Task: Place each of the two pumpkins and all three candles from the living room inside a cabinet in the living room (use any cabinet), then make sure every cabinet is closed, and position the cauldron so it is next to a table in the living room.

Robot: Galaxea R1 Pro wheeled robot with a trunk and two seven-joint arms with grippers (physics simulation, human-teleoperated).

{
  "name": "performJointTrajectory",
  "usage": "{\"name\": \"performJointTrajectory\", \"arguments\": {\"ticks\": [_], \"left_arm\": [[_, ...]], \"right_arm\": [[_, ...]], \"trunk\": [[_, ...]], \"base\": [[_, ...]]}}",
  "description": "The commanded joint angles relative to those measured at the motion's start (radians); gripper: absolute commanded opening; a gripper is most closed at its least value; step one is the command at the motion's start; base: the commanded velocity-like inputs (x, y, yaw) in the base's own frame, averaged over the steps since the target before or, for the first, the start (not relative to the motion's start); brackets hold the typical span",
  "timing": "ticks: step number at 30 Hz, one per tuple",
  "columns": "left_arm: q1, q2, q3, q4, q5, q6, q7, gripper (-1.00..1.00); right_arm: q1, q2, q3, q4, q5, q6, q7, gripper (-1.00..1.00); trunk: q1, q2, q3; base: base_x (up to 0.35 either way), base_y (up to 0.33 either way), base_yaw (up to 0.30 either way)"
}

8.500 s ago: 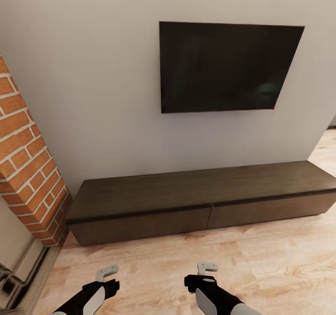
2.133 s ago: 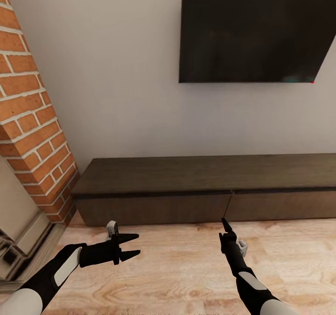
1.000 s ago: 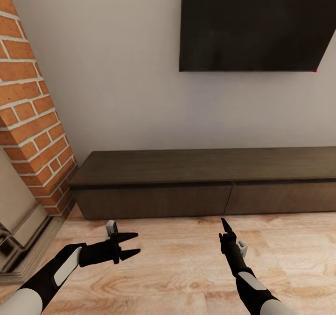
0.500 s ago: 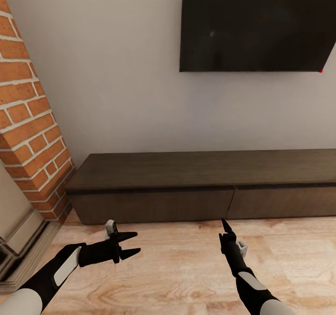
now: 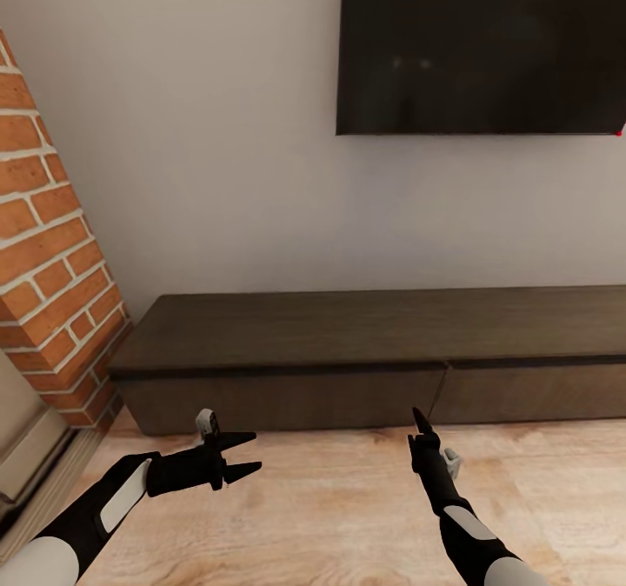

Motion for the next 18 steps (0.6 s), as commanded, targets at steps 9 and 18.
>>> {"name": "performJointTrajectory", "arguments": {"ticks": [9, 18], "left_arm": [[0.000, -0.001, -0.039, 0.000, 0.003, 0.005, -0.062, 1.00], [0.000, -0.030, -0.126, -0.006, 0.001, 0.004, -0.129, 1.00]], "right_arm": [[-0.001, 0.000, -0.002, 0.001, -0.001, 0.002, 0.003, 1.00], [-0.001, 0.000, 0.001, 0.001, 0.000, 0.001, 0.003, 1.00]], "trunk": [[0.000, 0.000, -0.001], [0.000, 0.000, -0.001]], "base": [[0.069, 0.000, 0.000], [0.054, 0.000, 0.000]]}}
